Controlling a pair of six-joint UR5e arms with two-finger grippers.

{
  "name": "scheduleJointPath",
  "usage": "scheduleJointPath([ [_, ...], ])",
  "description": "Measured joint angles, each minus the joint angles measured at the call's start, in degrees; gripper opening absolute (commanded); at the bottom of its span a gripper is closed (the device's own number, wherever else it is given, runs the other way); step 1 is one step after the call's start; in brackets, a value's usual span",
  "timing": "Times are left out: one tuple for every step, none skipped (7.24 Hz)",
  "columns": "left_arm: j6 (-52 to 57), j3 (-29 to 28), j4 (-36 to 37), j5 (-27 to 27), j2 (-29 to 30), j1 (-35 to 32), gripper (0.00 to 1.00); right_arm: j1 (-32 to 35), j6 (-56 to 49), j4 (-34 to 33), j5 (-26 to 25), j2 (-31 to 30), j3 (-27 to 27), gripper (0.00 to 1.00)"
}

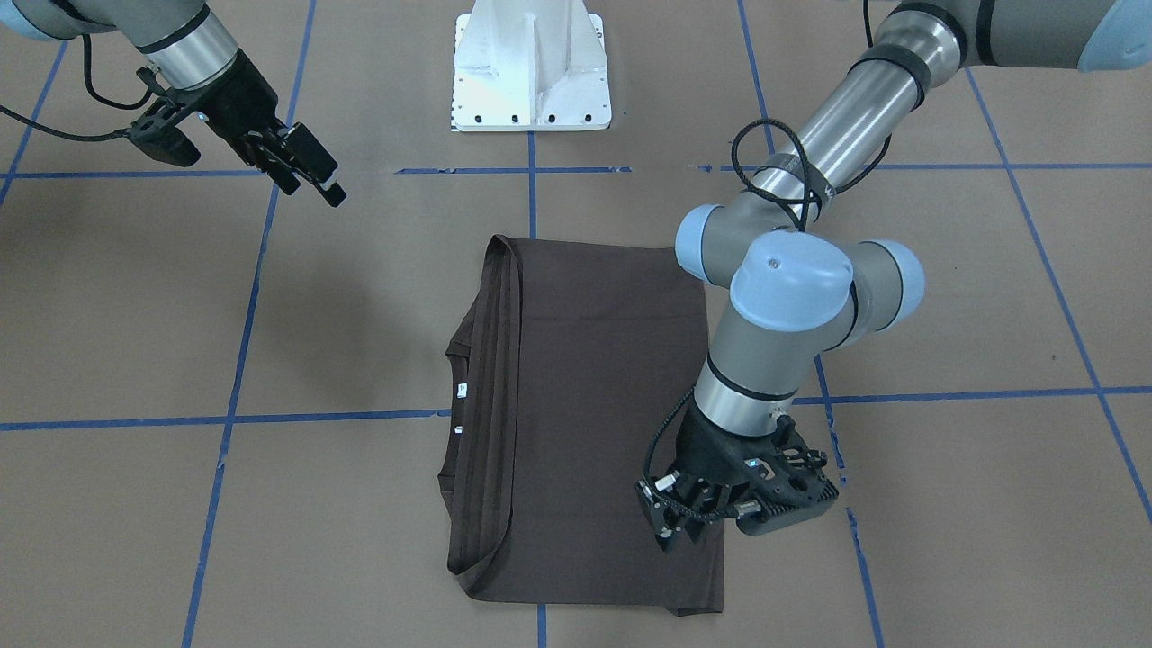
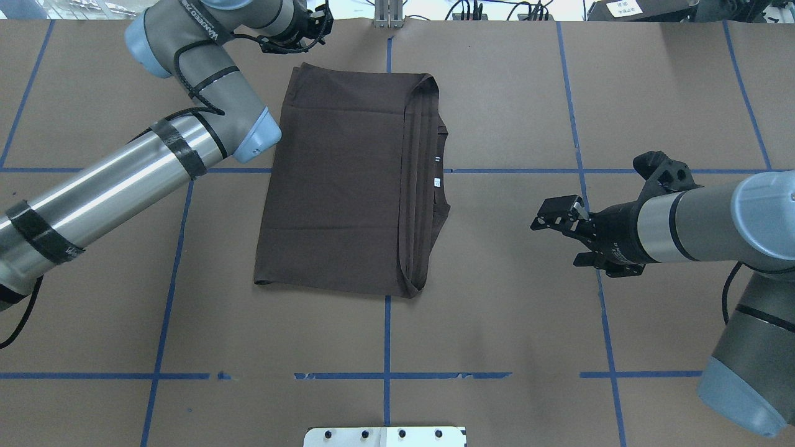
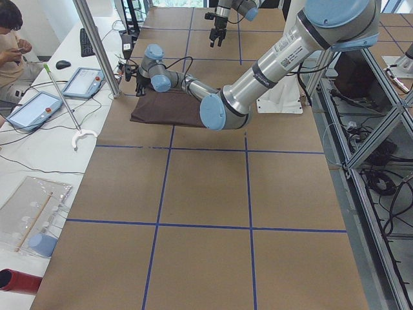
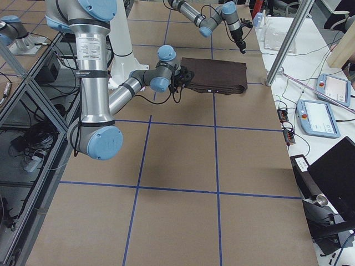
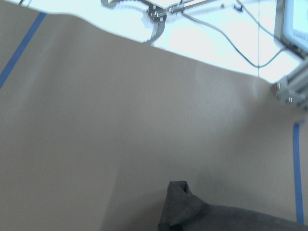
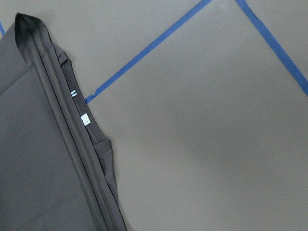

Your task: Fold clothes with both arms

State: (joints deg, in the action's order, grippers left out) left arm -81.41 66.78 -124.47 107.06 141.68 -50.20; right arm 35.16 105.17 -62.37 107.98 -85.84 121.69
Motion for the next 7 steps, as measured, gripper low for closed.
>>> scheduleJointPath([
  [-2.6,11.4,2.4,4.2,-5.4,0.2,0.92,-0.5,-0.1,-0.4,-0.5,3.3,-2.1,1.00],
  [-3.9,19.6,3.7,6.6,-9.9,0.4,0.99,-1.8,-0.1,-3.3,-1.0,7.6,-4.1,1.00],
  [-4.4,23.7,4.1,7.7,-12.3,0.4,0.99,-4.4,-0.3,-9.8,-2.9,12.7,-5.7,1.00],
  [-4.6,25.8,4.3,8.2,-13.7,0.4,0.99,-7.9,-0.5,-16.8,-6.7,18.4,-7.9,1.00],
  [-4.8,28.1,4.3,8.6,-15.4,0.3,0.99,-11.1,-1.3,-21.7,-10.0,23.4,-11.4,1.00],
  [-5.6,30.8,4.0,9.3,-17.5,0.2,0.99,-13.2,-3.8,-24.2,-11.6,27.5,-16.2,1.00],
  [-7.5,32.8,3.4,9.6,-18.8,-0.4,0.99,-14.3,-7.4,-26.7,-11.9,31.7,-21.2,1.00],
])
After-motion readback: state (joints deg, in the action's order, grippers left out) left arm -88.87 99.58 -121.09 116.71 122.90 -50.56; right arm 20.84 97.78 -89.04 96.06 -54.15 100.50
